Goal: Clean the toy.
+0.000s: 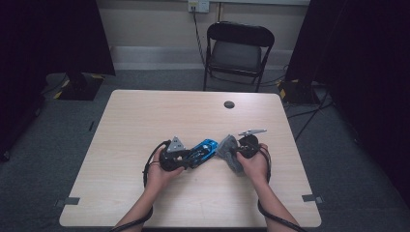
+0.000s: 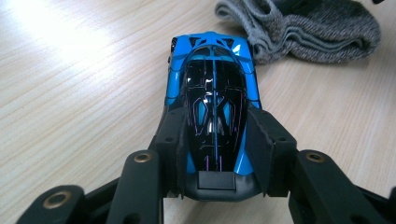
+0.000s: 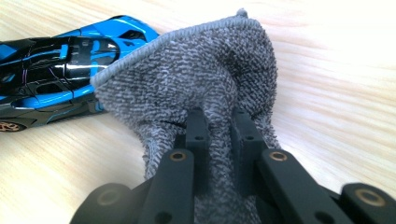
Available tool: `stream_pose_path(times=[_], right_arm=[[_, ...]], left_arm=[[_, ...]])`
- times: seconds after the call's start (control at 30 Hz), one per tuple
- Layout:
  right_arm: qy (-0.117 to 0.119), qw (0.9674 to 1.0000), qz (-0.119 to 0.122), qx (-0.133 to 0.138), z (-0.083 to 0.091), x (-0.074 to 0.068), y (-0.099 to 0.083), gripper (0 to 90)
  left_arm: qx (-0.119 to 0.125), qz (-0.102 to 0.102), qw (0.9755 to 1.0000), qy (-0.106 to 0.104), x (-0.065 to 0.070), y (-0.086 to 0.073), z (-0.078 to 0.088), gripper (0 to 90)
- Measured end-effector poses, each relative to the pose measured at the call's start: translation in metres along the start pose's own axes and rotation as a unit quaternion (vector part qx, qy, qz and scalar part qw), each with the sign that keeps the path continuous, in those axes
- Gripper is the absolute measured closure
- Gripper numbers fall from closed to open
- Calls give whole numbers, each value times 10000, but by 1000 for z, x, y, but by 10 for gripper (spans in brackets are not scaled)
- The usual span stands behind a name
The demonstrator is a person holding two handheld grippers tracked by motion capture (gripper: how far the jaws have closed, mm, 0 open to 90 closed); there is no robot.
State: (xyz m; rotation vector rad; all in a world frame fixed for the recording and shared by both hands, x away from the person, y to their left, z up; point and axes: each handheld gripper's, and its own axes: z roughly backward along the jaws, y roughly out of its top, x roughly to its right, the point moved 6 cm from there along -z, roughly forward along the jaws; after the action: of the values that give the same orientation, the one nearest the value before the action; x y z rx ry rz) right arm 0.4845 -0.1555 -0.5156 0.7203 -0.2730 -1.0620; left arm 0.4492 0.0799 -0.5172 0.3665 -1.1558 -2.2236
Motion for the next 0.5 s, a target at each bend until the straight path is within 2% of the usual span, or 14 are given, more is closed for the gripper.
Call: stream_pose_path(times=[0.1, 0.23, 0.5], right_arm=[[22, 9999, -54, 96, 9, 5, -1, 796], [137, 9997, 9, 191, 22, 5, -3, 796], [465, 9982, 240, 306, 37, -15, -10, 796]], left_arm=[[17, 14, 10000, -13, 0, 0, 0, 594], [-6, -22, 10000, 20, 0, 0, 0, 594], [26, 7, 10000, -6, 0, 0, 0, 594]])
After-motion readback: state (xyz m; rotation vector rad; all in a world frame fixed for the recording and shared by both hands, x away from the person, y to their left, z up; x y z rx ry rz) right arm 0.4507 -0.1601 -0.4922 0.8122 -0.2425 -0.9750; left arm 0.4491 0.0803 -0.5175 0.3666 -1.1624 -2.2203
